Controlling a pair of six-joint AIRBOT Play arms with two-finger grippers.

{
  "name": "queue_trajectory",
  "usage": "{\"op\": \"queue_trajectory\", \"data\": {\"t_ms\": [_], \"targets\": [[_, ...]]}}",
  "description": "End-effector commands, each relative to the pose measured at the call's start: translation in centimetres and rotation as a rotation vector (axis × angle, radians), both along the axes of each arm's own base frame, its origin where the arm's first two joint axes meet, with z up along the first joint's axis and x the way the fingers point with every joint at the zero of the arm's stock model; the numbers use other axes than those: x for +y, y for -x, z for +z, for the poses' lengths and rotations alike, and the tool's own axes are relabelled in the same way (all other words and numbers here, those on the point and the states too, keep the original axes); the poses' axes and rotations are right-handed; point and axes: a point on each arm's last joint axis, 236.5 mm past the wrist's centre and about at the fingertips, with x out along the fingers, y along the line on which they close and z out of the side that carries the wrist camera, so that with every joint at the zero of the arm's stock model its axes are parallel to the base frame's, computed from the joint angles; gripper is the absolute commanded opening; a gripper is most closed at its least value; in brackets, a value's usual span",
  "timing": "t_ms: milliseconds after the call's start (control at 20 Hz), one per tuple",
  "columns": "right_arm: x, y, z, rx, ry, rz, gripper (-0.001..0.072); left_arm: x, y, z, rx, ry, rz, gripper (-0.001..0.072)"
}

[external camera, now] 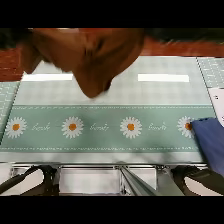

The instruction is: Fold the shirts.

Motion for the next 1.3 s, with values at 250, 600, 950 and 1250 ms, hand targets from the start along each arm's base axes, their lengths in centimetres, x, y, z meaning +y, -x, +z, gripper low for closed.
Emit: {"op": "queue_trajectory", "data": {"t_ms": [250,600,950,1250], "targets": [[-13.1,15.7,14.4,-0.399,0.26,-0.333,0.0022,-0.1,15.3,12.7,-0.364,-0.421,0.219,0.0016],[-19.2,20.2,9.9,-0.215,0.419,-0.5,0.0022,-0.6,20.2,-0.7,-0.042,-0.495,0.18,0.0016],[-17.8,12.4,-4.1,0.099,0.523,-0.434,0.0021,-4.2,22.8,-26.5,0.625,-0.3,-0.031,0.0017],[-13.5,-1.4,-16.1,0.282,0.52,-0.344,0.0021,-5.1,15.6,-35.1,0.679,-0.219,0.102,0.0017]]}}
